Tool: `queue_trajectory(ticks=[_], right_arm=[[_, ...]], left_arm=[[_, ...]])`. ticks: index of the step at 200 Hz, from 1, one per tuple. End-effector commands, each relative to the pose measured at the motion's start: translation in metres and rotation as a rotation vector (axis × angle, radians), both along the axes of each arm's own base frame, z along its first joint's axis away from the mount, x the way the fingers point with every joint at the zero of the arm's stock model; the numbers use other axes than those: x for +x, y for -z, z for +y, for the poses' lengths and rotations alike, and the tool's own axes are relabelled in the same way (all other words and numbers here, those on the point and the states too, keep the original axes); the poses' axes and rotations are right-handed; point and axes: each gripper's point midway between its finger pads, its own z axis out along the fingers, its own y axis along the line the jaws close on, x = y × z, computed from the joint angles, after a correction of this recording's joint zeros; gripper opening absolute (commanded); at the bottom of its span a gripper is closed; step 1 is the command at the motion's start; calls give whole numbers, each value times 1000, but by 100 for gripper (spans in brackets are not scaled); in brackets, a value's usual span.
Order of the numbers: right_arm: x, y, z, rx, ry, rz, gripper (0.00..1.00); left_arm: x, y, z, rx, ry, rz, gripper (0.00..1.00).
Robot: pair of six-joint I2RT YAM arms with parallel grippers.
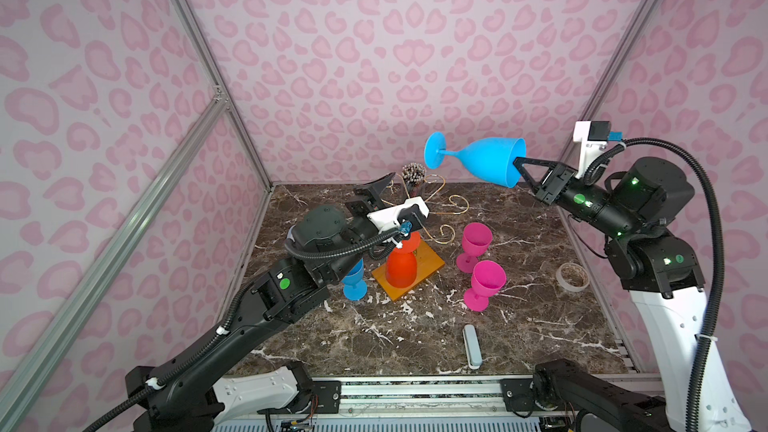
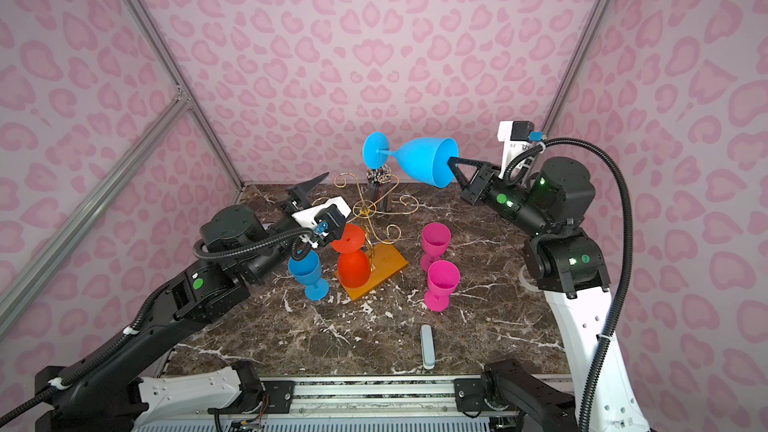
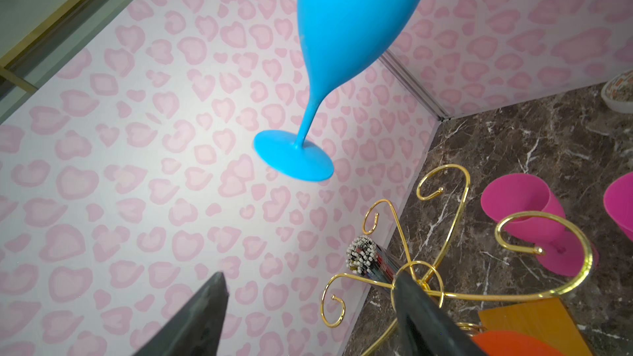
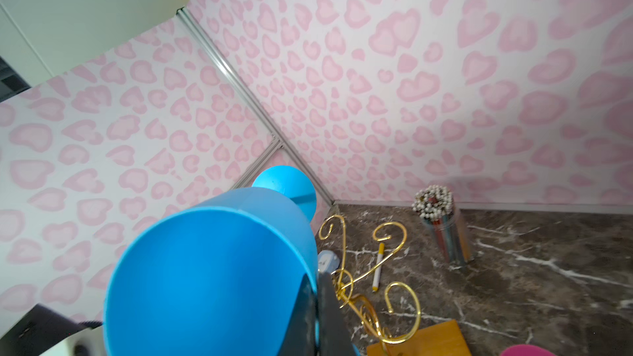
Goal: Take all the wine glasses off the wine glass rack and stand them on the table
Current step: 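Pull the blue glass away with the right gripper while the left gripper opens, then lower the blue glass bowl-down onto the table near the magenta glasses with the right gripper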
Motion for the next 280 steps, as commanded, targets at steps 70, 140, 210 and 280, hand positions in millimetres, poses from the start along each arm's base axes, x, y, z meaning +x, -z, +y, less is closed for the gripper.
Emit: queue_trajectory(ticks=[70, 140, 210, 280], right_arm=[[-49, 74, -81, -371, 374, 138, 0], [-100, 118, -71, -349, 254, 290, 0], [-112, 178, -46, -323, 86, 494, 0], [-112, 200, -24, -241, 19, 537, 0]], left_arm=[[-22, -9, 51, -388, -37, 154, 82], [-25, -16, 58, -463, -40, 174, 83], [-27, -18, 59, -488, -28, 190, 83], [-26, -14, 57, -503, -22, 210, 83]])
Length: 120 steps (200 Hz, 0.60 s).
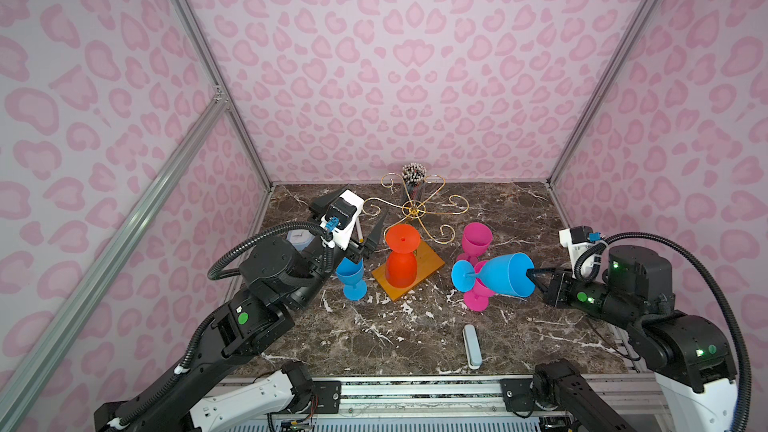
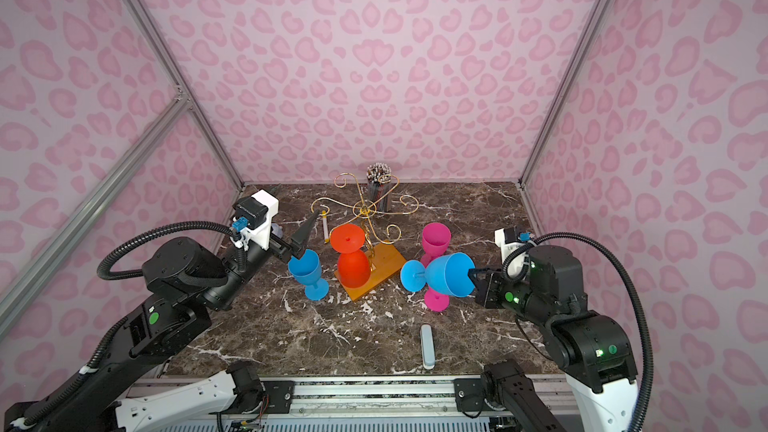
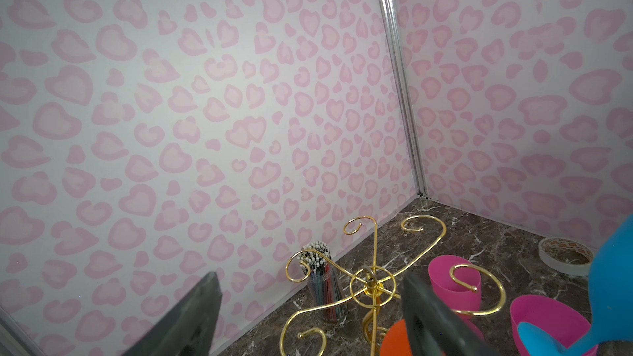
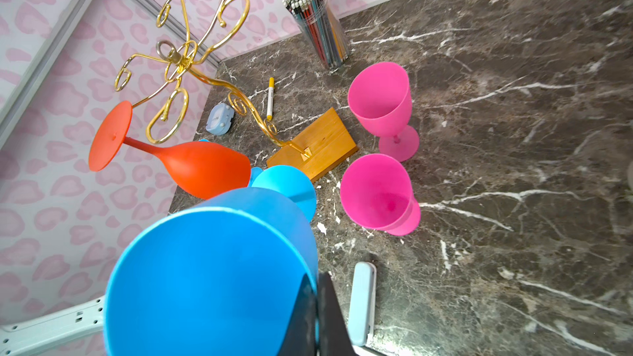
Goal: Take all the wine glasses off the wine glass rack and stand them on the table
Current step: 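Lower the blue glass bowl-down onto the table near the magenta glasses with the right gripper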
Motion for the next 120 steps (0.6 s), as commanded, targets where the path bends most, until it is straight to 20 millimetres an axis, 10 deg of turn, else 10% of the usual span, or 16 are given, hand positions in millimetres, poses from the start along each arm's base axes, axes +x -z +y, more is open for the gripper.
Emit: queue_trajectory(ticks=[1, 120], right_arm=[[6, -3, 10, 42, -4, -13, 0], [12, 54, 59, -309, -46, 97, 0]], left_arm=[[-1, -7, 0, -36, 4, -11, 83], [-1, -8, 1, -58, 9, 3, 84]])
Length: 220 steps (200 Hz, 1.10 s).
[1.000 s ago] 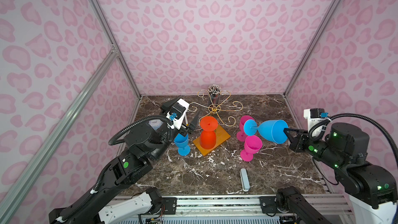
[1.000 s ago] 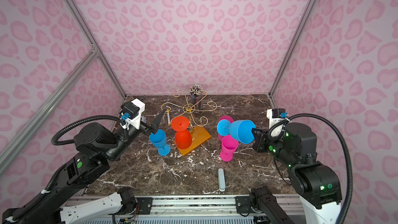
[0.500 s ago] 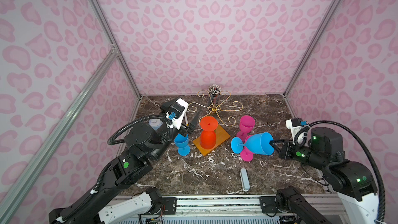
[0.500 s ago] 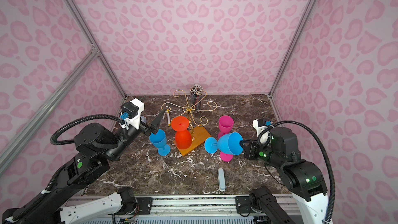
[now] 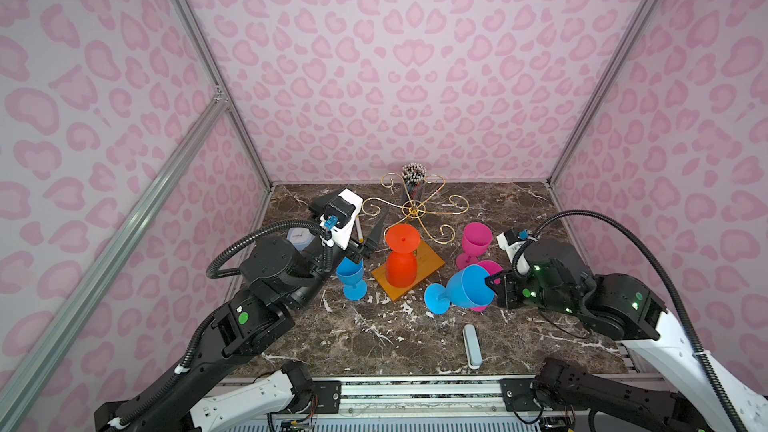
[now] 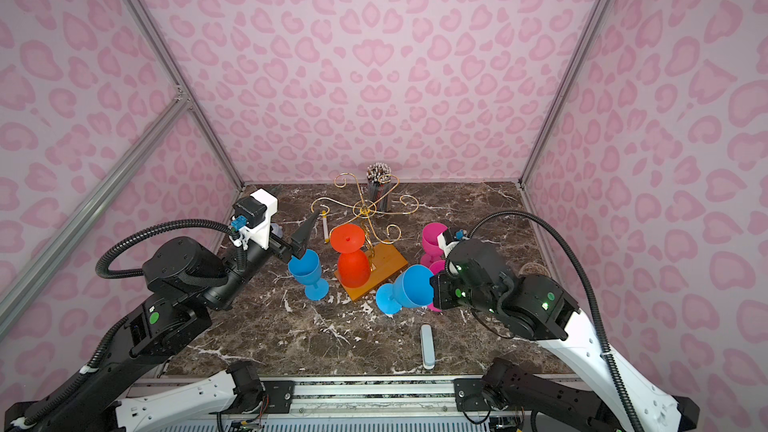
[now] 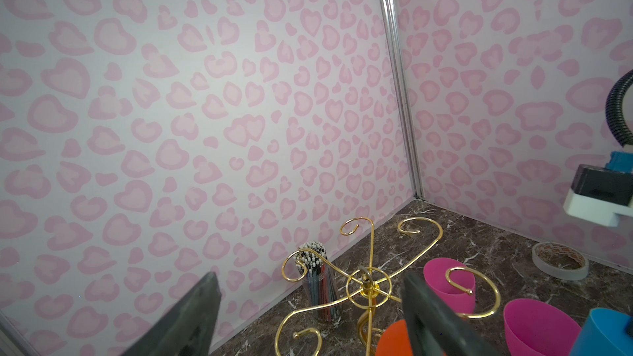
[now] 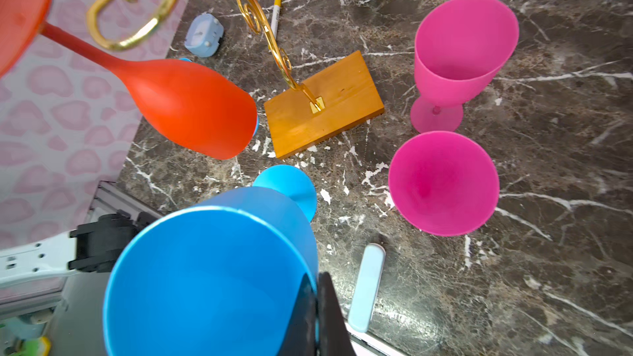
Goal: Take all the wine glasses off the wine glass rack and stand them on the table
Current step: 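Lower the blue glass bowl-down onto the table near the magenta glasses with the right gripper, then open the right gripper to release the upturned blue glass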
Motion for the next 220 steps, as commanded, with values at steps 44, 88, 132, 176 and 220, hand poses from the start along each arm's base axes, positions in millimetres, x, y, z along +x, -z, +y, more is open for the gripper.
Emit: queue_trajectory(ticks=[44, 88, 132, 176, 220], right_arm=[[3, 40, 1, -126, 108, 26, 0], [0, 62, 4, -208, 86, 64, 0], [-2, 84, 12, -249, 57, 105, 0], [-3, 93, 17, -267, 46, 124, 0], [-5, 102, 20, -290, 24, 153, 0]], left_arm=[[2, -6, -4, -30, 8, -5, 84], [3, -4, -6, -28, 13, -1, 85], [3, -3, -5, -31, 8, 7, 85], [2, -2, 1, -34, -8, 6, 85], [2, -1, 1, -32, -10, 8, 85]])
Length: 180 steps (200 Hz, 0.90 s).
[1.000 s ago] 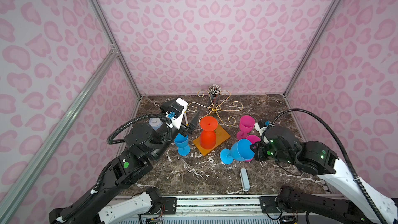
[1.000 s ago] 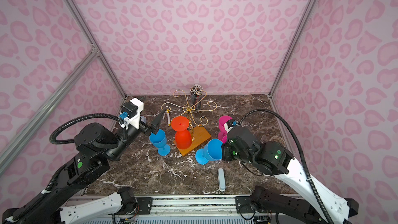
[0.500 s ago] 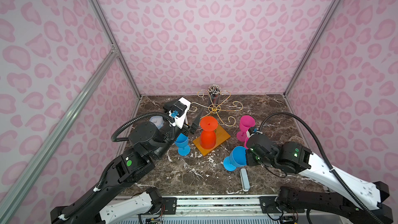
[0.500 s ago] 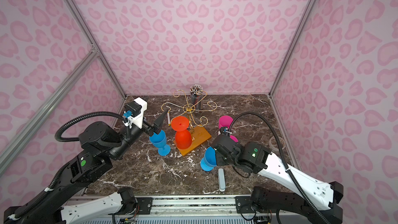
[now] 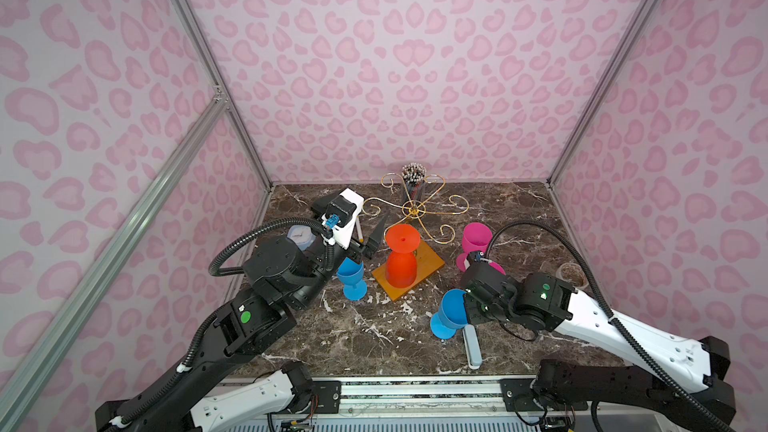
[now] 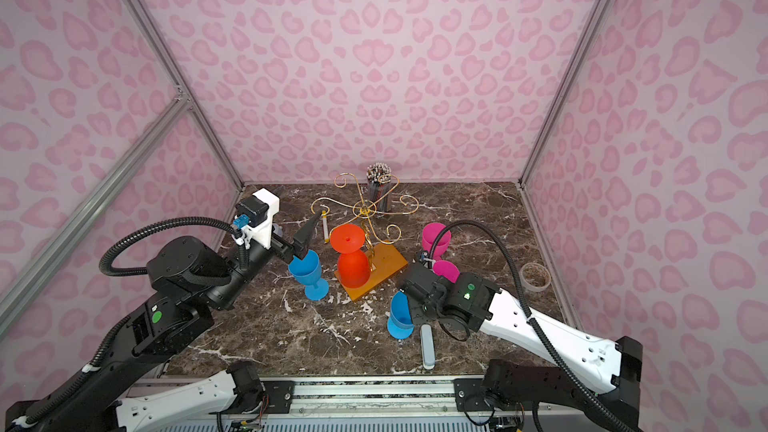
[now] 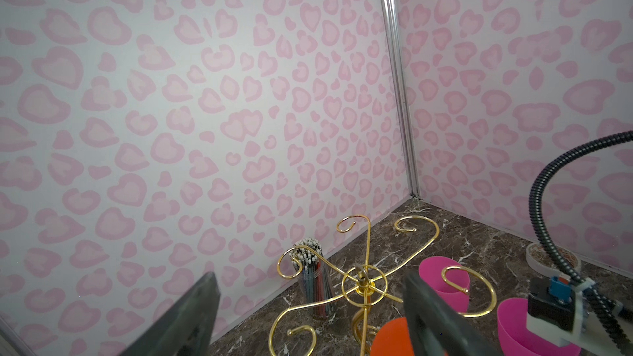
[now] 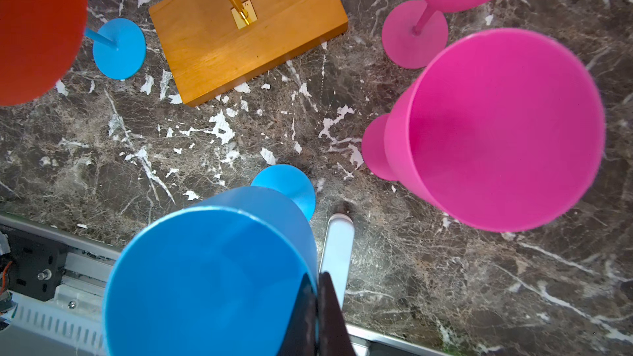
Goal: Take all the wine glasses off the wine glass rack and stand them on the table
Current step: 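Open the right gripper to release the upturned blue glass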
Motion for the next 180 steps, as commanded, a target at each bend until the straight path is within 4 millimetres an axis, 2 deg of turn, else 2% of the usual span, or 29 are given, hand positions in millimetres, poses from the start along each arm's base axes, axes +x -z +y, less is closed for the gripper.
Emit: queue_trajectory(ticks=[1, 62, 180], right_arm=[[-1, 4, 3, -1, -7, 11, 0], [-4, 16, 4, -37, -21, 49, 0], [-4, 21, 5, -60, -26, 60, 0]], left_arm=[[1, -5, 3, -26, -13, -10, 85], [2, -4, 2, -23, -14, -8, 85], [2, -1, 4, -17, -27, -5, 86]])
